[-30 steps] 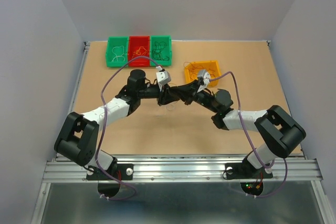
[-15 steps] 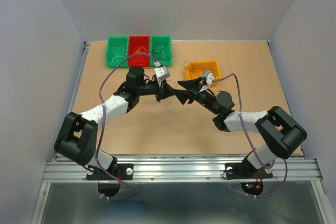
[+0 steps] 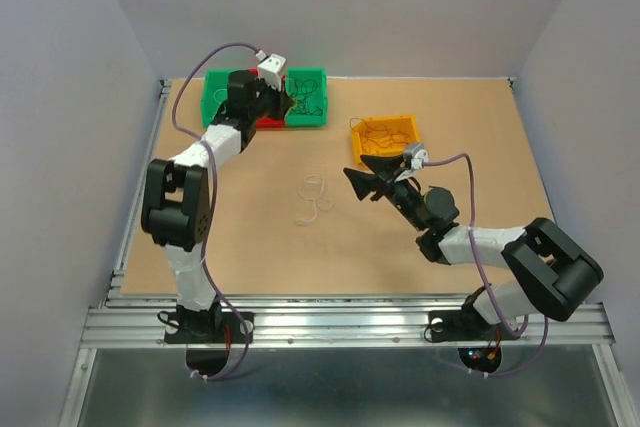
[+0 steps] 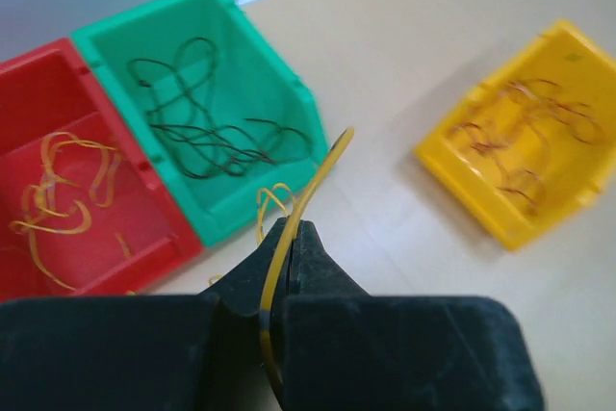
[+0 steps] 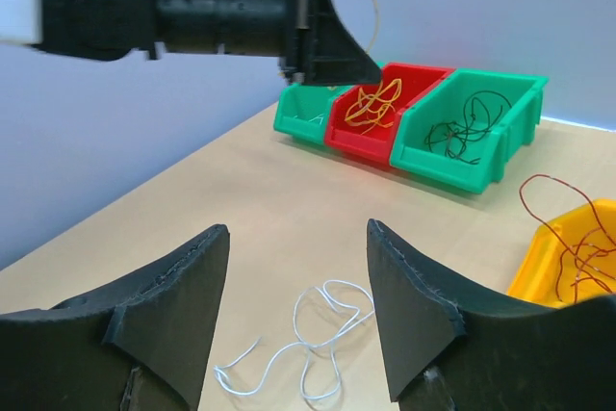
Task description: Untangle the cables
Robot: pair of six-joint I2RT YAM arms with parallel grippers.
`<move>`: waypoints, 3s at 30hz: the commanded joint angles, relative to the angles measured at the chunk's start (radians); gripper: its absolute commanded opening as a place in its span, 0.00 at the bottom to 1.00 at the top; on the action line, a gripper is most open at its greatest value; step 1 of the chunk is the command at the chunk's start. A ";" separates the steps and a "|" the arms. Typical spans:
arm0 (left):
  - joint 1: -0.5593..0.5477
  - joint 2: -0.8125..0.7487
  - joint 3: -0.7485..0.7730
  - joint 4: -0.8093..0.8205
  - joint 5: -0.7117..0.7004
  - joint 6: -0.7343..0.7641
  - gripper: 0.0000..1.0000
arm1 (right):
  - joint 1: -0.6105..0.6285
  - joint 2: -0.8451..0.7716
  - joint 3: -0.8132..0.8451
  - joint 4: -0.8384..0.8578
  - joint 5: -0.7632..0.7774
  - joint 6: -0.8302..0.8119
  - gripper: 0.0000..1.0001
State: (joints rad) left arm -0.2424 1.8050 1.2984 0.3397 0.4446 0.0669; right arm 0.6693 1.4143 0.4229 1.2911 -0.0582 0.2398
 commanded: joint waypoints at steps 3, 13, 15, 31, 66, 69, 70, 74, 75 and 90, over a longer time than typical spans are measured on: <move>0.043 0.227 0.344 -0.099 -0.228 0.074 0.00 | 0.009 -0.055 -0.041 0.206 0.054 -0.030 0.64; 0.057 0.572 0.798 -0.264 -0.408 0.109 0.00 | 0.009 -0.101 -0.075 0.206 0.097 -0.048 0.63; 0.057 0.576 0.809 -0.300 -0.365 0.109 0.05 | 0.009 -0.103 -0.073 0.206 0.100 -0.047 0.64; 0.058 0.433 0.805 -0.378 -0.386 0.109 0.62 | 0.009 -0.054 -0.041 0.208 0.069 -0.019 0.64; 0.295 -0.122 -0.142 -0.338 -0.290 0.435 0.84 | 0.009 -0.153 -0.092 0.165 0.072 -0.027 0.95; 0.295 -0.040 -0.087 -0.362 -0.253 0.438 0.90 | 0.007 -0.169 -0.101 0.155 0.080 -0.034 1.00; 0.295 -0.006 -0.064 -0.367 -0.250 0.439 0.98 | 0.009 -0.176 -0.102 0.154 0.086 -0.036 1.00; 0.296 0.042 -0.030 -0.364 -0.235 0.444 0.99 | 0.007 -0.190 -0.107 0.142 0.090 -0.042 1.00; 0.295 0.047 -0.030 -0.364 -0.234 0.444 0.99 | 0.007 -0.193 -0.108 0.140 0.090 -0.043 1.00; 0.295 0.171 0.074 -0.396 -0.231 0.441 0.97 | 0.007 -0.178 -0.096 0.134 0.083 -0.037 1.00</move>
State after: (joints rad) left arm 0.0532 1.9656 1.3155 -0.0299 0.1951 0.4984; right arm 0.6693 1.2396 0.3428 1.2919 0.0124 0.2134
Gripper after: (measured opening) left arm 0.986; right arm 0.999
